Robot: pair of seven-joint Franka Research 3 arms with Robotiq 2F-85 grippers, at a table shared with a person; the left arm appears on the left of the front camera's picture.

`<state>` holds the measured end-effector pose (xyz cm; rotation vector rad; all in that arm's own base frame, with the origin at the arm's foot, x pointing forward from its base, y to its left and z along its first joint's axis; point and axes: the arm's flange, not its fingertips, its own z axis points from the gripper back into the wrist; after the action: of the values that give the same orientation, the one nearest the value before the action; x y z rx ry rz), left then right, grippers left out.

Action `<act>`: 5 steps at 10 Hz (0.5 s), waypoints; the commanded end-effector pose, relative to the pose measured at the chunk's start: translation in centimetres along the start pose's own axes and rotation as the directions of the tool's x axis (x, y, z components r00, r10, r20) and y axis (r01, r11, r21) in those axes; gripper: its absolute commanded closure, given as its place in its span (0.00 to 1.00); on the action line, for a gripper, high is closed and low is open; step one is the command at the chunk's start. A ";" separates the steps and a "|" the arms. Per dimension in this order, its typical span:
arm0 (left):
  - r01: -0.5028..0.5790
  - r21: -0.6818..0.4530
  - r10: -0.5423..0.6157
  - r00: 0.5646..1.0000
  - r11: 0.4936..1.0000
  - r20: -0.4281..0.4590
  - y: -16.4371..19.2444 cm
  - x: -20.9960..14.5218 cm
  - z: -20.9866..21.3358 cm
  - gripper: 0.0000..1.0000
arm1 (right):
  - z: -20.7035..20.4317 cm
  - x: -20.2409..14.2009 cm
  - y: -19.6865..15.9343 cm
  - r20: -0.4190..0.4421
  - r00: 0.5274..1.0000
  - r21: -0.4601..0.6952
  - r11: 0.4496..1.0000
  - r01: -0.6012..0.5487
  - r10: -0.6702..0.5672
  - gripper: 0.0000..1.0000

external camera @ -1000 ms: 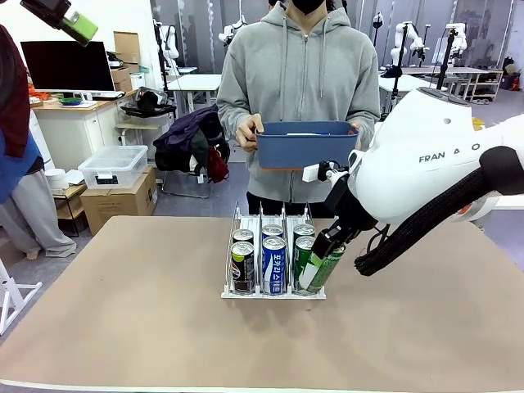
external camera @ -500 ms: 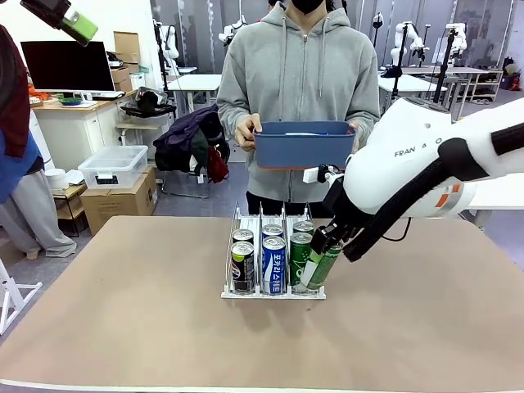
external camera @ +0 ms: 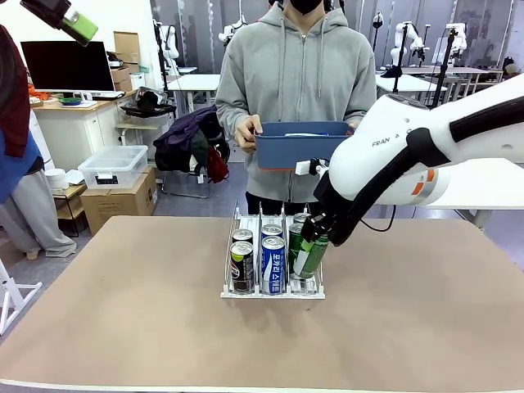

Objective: Fill the beverage cans into the dispenser.
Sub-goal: Place the picked Sprite in the line of the Automatic Can Dispenser with the same cans.

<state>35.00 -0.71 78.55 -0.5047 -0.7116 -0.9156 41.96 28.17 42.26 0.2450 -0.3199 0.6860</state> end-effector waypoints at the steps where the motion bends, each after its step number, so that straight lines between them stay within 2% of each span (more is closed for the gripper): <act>1: 0.005 -0.003 -0.005 1.000 1.000 -0.006 0.0 -0.2 -0.1 0.00 | -0.6 2.5 0.0 0.063 0.998 -0.075 0.997 0.023 -0.019 0.42; 5: 0.005 -0.003 -0.005 1.000 1.000 -0.006 0.0 -0.2 -0.1 0.00 | -3.2 2.9 0.7 -0.020 1.000 -0.179 0.984 0.008 -0.012 0.42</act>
<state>35.00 -0.71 78.55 -0.5047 -0.7116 -0.9157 42.70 30.29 40.19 0.1276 -0.2962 0.6836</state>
